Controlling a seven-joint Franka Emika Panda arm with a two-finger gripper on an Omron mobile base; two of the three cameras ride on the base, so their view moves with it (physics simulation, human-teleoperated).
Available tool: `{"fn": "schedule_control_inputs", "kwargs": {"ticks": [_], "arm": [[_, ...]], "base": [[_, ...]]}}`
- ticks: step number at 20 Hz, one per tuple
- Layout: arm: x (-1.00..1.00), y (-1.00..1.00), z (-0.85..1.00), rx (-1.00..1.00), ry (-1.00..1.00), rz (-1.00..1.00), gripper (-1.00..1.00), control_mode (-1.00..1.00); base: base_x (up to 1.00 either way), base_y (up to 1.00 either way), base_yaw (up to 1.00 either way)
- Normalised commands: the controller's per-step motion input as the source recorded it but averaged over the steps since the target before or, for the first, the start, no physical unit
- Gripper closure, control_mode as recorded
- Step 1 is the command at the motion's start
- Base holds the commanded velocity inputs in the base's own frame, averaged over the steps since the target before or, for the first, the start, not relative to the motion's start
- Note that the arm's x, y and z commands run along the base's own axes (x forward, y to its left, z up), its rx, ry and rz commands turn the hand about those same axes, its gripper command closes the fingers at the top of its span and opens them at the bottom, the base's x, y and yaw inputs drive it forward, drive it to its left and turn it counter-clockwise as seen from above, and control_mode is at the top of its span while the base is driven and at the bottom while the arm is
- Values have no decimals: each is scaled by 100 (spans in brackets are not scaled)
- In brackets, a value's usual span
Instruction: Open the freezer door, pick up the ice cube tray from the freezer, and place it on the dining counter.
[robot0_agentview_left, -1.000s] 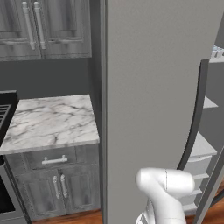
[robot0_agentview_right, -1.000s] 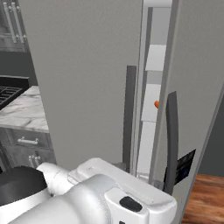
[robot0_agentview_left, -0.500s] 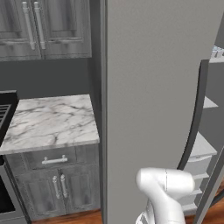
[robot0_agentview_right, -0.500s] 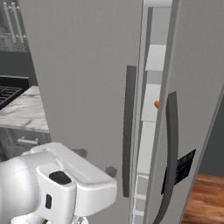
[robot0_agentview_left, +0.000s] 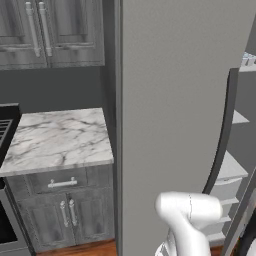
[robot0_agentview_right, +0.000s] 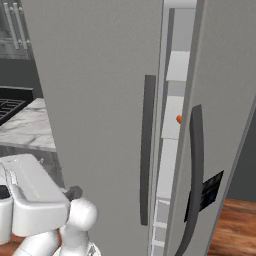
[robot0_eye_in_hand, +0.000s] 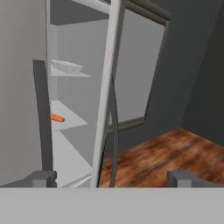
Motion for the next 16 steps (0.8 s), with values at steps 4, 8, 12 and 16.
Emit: {"fn": "schedule_control_inputs", "kwargs": {"ticks": [4,8,12,16], "arm": [[4,51,2,2,0,-12,-100,-100],[23,37,3,2,-1,-13,-100,-100],[42,15,0,0,-7,-13,-100,-100],[39,1,0,0,-13,-12,-100,-100]], "base": [[0,0,0],[0,0,0],[0,0,0],[0,0,0]]}}
